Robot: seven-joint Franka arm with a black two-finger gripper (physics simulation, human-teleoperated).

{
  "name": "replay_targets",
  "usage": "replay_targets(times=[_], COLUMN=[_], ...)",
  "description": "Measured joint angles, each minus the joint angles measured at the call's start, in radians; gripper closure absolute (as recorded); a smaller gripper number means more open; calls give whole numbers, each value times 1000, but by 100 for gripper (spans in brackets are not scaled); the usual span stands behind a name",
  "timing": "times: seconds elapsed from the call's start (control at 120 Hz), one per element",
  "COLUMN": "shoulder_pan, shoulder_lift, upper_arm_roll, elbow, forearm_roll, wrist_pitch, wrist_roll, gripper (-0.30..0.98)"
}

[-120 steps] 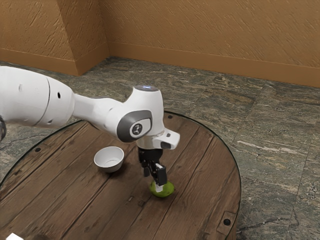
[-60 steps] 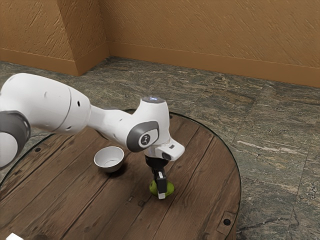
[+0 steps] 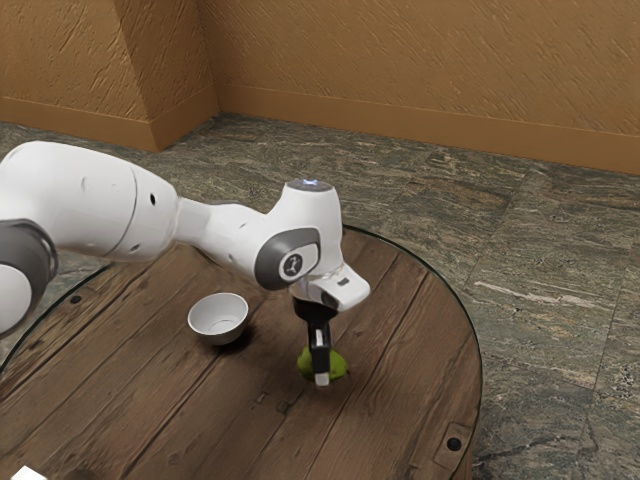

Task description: Place the pear in the bowl.

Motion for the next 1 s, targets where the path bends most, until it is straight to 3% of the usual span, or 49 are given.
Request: replay_targets(times=[0.192,0.375,0.658,0.908,1.0], shoulder_pan=[0,0,2,5,5], shoulder_lift=[-24,-47,-9,49,55], upper_arm_roll=[37,170,346,363,363], elbow=[84,121,129,129,129], forearm_roll=[85,130,146,142,139], wrist_pitch=[-128,-207,-236,-202,-191], wrist_roll=[16,25,39,51,56], gripper=[38,42,44,45,33])
